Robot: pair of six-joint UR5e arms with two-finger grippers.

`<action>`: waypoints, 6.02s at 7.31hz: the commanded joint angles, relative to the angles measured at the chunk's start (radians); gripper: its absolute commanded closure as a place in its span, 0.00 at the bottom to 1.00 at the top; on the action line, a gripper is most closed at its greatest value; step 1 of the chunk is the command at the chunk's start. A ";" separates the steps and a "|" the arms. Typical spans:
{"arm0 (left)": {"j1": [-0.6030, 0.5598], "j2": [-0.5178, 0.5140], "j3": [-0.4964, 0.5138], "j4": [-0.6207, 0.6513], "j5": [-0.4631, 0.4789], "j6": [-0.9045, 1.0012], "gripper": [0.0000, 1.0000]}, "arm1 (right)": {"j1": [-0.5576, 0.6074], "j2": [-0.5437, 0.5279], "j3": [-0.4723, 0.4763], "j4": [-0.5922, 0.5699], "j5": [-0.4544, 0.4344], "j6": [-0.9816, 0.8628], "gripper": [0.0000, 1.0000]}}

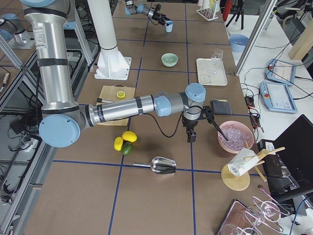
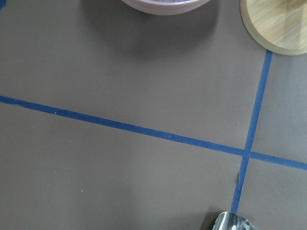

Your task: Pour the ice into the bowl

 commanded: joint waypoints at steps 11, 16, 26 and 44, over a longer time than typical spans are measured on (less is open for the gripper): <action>0.009 -0.131 0.158 0.000 0.016 -0.005 0.21 | 0.000 -0.001 0.001 0.001 0.000 0.004 0.00; 0.006 -0.130 0.101 -0.063 0.004 0.219 0.99 | 0.002 -0.003 0.001 0.001 0.000 0.000 0.00; -0.054 -0.501 -0.040 0.200 -0.143 0.775 1.00 | 0.155 -0.148 -0.004 0.000 0.012 -0.138 0.00; -0.017 -0.739 -0.017 0.577 0.180 2.096 1.00 | 0.226 -0.207 -0.016 -0.014 0.009 -0.135 0.00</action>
